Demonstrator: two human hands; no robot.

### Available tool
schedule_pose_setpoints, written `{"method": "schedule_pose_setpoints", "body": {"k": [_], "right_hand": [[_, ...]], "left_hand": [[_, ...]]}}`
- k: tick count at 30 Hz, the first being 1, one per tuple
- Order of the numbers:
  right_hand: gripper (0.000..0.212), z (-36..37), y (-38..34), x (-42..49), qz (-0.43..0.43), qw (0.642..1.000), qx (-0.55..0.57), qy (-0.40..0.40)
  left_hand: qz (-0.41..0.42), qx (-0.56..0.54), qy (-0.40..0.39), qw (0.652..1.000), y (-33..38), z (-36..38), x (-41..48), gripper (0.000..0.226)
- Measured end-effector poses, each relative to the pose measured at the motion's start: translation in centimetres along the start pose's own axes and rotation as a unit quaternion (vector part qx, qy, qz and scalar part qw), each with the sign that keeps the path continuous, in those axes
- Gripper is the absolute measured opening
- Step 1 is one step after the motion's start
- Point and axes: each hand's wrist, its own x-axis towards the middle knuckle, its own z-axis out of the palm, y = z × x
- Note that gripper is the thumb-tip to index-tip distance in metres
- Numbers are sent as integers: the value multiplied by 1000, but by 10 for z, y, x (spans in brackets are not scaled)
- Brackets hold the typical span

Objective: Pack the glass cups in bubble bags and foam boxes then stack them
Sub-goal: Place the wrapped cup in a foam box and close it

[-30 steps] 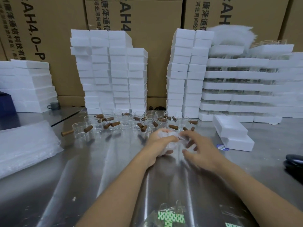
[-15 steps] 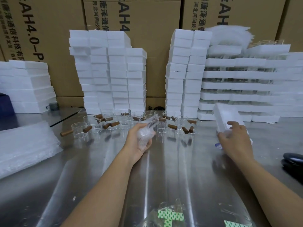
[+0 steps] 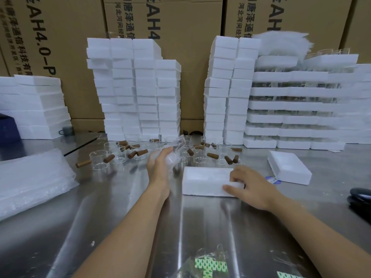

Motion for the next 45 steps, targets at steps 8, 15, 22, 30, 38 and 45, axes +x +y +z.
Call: {"method": "schedule_pose_setpoints", "body": {"k": [8,15,22,30,38,45], "right_hand": [[36,-1,-22,-2,-27,999,-36,-22],[35,-3,-21,-2,-25,999,-28,-29],[38,-2,-19,0,-20,999,-22,-28],[30,0,-17,-2,-2,1000,22,-22],[51,1,-16,-2,2,998,56,-31],[48,3,-14,-1,-6,998,53,-23]], "left_hand": [[196,181,-136,954,-7,19,-22,46],[174,477,-268,819,-15,12,-24,63],[157,496,-273,809,-5,1,-16,68],[91,434,-329,834,-4,0,-10,57],[63,453,-300,837,-19,-4,1,52],[59,428,-299,851,-20,-6,7,36]]}}
